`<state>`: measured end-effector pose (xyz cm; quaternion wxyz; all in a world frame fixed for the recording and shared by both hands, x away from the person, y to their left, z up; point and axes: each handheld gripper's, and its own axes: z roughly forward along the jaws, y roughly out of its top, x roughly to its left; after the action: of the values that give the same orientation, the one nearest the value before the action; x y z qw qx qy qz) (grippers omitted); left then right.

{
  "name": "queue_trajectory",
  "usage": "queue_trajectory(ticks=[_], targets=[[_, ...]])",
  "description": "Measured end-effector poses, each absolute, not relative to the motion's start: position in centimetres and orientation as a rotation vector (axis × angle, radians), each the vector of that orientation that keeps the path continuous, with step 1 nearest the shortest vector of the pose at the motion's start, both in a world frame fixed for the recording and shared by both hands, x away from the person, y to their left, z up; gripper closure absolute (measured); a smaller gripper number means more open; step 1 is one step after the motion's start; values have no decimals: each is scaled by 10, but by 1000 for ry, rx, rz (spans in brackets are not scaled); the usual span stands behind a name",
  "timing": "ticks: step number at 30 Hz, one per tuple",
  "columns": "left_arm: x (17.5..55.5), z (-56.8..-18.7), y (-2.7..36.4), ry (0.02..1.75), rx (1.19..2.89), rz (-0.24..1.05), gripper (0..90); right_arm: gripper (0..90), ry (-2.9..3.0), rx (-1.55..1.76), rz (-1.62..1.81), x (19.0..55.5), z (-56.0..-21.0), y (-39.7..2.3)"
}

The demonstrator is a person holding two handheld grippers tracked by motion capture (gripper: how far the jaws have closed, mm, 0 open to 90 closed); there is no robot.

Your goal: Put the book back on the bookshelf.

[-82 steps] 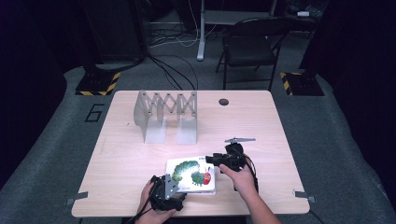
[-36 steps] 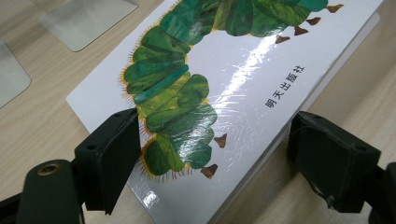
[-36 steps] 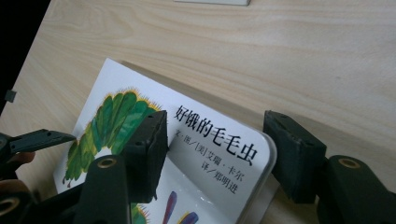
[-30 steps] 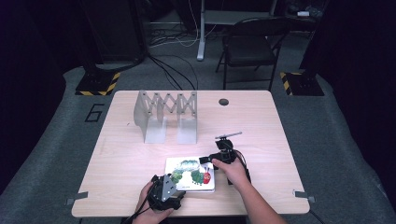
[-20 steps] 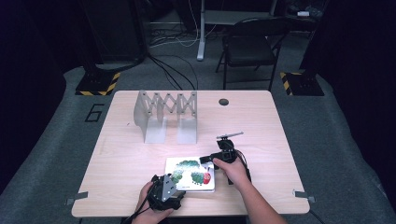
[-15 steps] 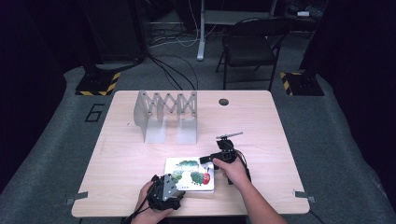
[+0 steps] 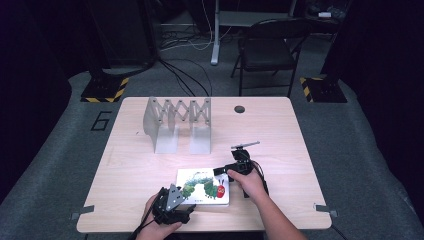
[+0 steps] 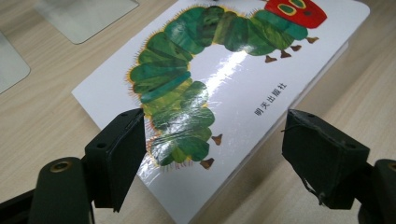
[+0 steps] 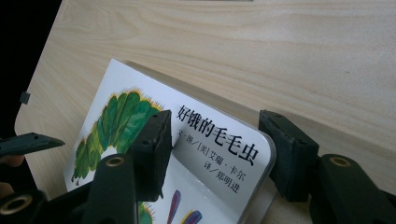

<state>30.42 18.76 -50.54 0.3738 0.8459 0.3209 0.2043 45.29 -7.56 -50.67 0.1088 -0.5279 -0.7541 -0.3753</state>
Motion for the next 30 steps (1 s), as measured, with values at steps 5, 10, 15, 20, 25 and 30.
queue_trajectory(ticks=[5,10,15,20,25,30], targets=[[318,-504,194,884,2132,465,229,449,-2218,-1551,-1097,453,-506,-76],[328,-509,197,935,2118,369,222,448,-2216,-1555,-1102,453,-507,-76],[331,-513,201,957,2092,393,175,447,-2217,-1552,-1096,453,-506,-76],[331,-516,201,981,2079,403,110,447,-2224,-1556,-1096,452,-506,-75],[333,-519,204,989,2065,398,92,447,-2224,-1559,-1100,451,-506,-75],[334,-523,206,1015,2033,367,72,455,-2226,-1565,-1104,451,-506,-75]])
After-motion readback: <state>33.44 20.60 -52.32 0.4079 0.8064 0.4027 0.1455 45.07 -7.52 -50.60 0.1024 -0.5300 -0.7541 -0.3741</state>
